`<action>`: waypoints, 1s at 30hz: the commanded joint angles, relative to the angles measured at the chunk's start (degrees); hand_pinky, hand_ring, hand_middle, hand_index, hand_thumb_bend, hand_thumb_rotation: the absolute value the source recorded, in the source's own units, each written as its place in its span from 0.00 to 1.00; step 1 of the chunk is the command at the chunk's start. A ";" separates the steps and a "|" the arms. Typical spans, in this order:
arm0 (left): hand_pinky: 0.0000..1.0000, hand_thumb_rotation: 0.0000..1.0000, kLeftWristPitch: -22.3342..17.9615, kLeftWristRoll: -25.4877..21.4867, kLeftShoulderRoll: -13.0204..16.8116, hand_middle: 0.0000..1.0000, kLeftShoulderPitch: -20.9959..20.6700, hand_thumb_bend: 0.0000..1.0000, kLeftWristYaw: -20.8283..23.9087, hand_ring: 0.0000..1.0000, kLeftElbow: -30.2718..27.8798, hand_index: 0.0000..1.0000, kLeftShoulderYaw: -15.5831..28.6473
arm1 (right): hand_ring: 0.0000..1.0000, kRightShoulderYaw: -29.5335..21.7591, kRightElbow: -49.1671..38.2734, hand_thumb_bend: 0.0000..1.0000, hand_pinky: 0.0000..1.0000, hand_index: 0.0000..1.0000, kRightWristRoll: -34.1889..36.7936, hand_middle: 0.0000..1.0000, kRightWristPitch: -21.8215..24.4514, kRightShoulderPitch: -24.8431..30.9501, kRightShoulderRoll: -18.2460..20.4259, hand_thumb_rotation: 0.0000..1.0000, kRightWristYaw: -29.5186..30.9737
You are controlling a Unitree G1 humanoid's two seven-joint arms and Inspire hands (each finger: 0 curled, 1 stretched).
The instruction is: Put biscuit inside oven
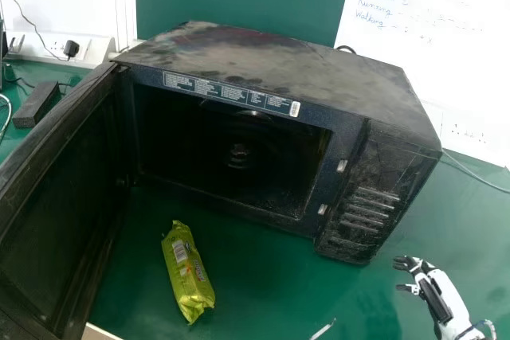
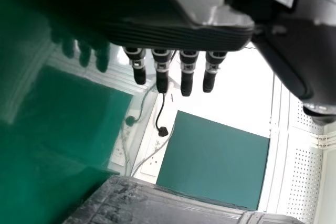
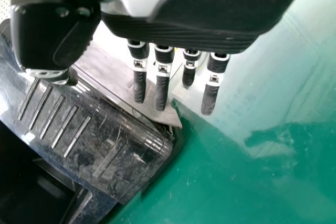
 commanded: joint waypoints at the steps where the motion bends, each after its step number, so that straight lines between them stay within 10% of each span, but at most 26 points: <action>1: 1.00 1.00 0.72 0.10 -0.10 0.99 1.43 0.29 0.12 0.98 0.01 1.00 0.41 | 0.82 -0.40 -0.09 0.64 0.76 0.86 0.87 0.85 -0.31 0.33 -0.79 0.36 1.23; 20: 1.00 1.00 0.98 0.01 -0.54 0.99 1.80 0.29 0.17 0.98 -0.88 1.00 0.39 | 0.90 -0.18 -7.98 0.80 0.83 0.92 6.25 0.92 7.85 0.64 -7.20 0.22 10.79; 30: 1.00 1.00 1.14 -0.04 -0.88 0.99 2.30 0.29 -0.09 0.99 -1.98 1.00 0.19 | 0.86 0.62 -18.73 0.89 0.75 0.90 0.99 0.89 14.29 1.39 -11.69 0.34 10.44</action>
